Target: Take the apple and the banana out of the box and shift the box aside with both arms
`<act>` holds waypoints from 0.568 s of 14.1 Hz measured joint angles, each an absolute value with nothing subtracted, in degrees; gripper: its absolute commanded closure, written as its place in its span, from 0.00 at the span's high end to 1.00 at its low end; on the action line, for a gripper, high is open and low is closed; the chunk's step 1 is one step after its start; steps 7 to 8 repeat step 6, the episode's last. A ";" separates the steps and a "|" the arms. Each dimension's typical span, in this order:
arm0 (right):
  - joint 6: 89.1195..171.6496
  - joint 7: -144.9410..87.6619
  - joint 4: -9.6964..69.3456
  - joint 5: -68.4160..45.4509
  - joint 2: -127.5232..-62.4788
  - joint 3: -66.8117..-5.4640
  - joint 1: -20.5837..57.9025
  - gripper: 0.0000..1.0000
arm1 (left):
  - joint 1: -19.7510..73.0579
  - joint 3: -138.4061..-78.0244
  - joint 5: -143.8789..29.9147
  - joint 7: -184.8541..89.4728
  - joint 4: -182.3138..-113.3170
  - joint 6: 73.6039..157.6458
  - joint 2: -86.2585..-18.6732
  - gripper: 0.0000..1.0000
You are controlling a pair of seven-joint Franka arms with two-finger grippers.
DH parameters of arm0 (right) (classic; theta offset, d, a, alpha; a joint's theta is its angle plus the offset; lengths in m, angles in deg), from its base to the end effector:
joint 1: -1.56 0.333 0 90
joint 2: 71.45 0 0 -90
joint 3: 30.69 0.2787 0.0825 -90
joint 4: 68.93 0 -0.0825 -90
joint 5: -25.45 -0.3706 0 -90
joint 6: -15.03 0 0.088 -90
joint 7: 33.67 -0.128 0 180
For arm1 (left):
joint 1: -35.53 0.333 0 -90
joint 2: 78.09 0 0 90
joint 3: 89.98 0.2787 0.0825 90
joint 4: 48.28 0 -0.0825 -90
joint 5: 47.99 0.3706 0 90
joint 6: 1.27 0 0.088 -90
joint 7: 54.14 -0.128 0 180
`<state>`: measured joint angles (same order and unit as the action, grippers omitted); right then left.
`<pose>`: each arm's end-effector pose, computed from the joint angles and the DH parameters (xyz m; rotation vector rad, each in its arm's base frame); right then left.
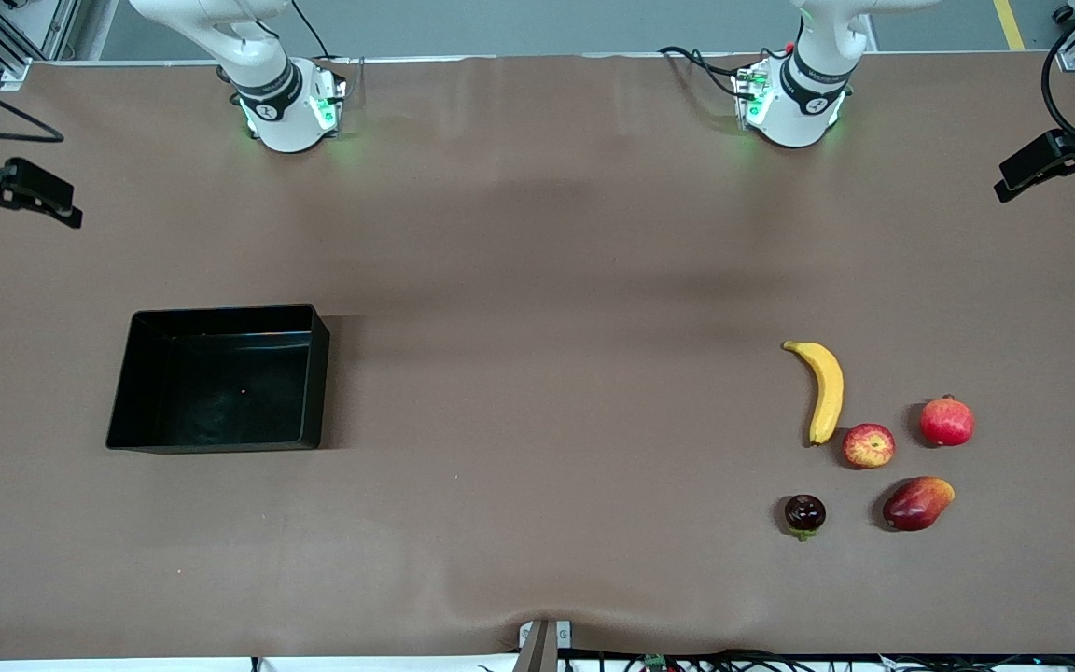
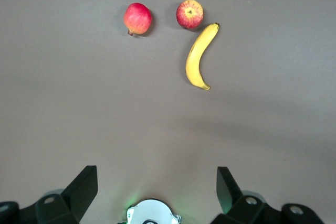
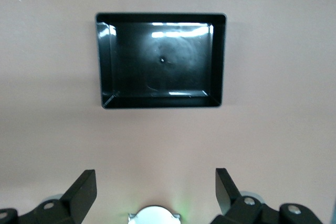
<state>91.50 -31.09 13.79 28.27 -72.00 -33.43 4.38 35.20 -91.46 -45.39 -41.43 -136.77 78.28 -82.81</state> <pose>0.5158 -0.0063 0.5989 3.0892 0.0583 -0.1852 0.4970 -0.0098 0.6058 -3.0690 -0.3033 0.1036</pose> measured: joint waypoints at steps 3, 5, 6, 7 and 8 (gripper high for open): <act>87.08 -31.10 13.78 28.47 -71.91 -33.79 4.36 1.00 | 34.91 -91.95 -45.39 -41.43 -136.74 78.28 -82.81 1.00; 86.90 -31.17 13.78 27.78 -71.91 -34.39 4.32 1.00 | 34.73 -92.11 -45.39 -41.43 -136.66 78.28 -82.78 1.00; 86.89 -31.20 13.78 26.69 -71.91 -35.30 4.30 1.00 | 34.70 -92.13 -45.39 -41.43 -136.52 78.28 -82.68 1.00; 86.89 -31.20 13.78 26.69 -71.91 -35.30 4.30 1.00 | 34.70 -92.13 -45.39 -41.43 -136.52 78.28 -82.68 1.00; 86.89 -31.20 13.78 26.69 -71.91 -35.30 4.30 1.00 | 34.70 -92.13 -45.39 -41.43 -136.52 78.28 -82.68 1.00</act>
